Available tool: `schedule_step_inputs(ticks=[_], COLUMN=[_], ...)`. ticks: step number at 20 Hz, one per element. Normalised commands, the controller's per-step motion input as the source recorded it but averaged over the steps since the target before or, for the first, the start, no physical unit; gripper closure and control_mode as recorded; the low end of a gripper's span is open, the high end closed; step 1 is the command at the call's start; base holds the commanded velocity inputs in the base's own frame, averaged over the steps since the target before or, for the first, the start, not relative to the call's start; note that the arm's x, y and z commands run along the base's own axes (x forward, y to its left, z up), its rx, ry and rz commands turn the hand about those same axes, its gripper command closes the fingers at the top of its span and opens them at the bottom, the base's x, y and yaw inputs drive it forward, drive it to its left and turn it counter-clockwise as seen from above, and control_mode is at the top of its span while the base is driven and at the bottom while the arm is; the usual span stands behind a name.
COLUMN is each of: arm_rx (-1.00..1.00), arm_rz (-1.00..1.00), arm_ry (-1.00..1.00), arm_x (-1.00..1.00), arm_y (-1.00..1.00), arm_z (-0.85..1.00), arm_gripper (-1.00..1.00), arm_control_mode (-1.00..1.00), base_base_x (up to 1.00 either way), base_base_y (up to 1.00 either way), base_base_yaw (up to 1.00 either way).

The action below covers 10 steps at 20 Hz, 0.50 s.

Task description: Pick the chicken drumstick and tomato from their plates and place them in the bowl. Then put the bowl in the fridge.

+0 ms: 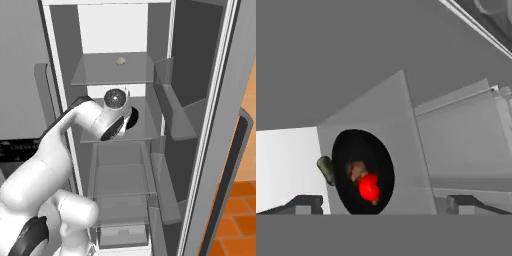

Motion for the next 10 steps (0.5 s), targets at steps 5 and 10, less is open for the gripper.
schedule_step_inputs(ticks=[5, 10], arm_rx=[-0.02, -0.1], arm_rz=[-0.12, -0.1], arm_ry=[-0.46, -0.35], arm_x=[-1.0, -0.93], arm_y=[0.0, 0.08], arm_z=[1.0, 1.0], arm_gripper=[-1.0, -1.0], arm_control_mode=[-1.0, -1.0], base_base_x=[0.0, 0.0], base_base_y=[0.0, 0.0], base_base_yaw=[0.0, 0.0])
